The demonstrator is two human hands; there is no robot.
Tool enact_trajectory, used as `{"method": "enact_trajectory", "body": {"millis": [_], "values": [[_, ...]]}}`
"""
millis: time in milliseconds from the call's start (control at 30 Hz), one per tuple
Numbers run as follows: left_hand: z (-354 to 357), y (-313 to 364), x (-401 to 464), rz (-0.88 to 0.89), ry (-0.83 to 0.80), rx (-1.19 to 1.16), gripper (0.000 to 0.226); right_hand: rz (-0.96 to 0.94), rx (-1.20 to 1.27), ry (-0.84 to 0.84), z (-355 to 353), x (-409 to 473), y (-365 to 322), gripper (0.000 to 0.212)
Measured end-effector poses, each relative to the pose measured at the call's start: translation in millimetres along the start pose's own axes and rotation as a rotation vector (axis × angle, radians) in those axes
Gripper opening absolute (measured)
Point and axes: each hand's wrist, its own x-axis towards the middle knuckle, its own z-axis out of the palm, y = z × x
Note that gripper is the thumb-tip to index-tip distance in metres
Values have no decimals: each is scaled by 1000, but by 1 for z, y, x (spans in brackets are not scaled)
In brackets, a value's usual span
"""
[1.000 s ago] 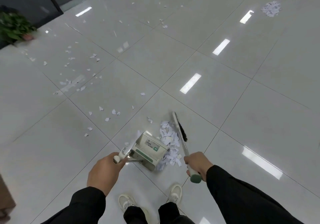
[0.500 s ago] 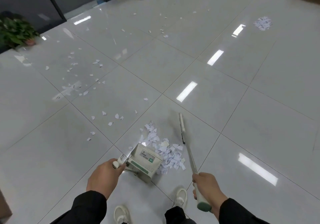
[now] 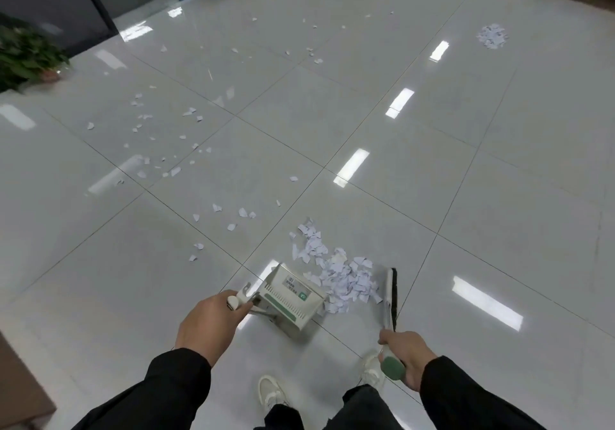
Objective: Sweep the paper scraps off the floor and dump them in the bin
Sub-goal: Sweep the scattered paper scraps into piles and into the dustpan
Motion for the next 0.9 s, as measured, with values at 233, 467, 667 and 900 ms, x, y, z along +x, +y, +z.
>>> {"method": "enact_trajectory", "body": {"millis": [233,467,667,900], "values": [[-26,-64,-7,-31,-26,5,18,-15,78,-109,82,-27,-12,22],[-34,-89,1,-48,-37,26,21,-56,202,-105,92,-42,-33,17],[-36,-97,22,-79,-17,8,24,-67,129,-49,118,-78,-13,5],[-44,-98,37,-91,-4,-1,27,13,128,-7,135,-96,13,1]]}}
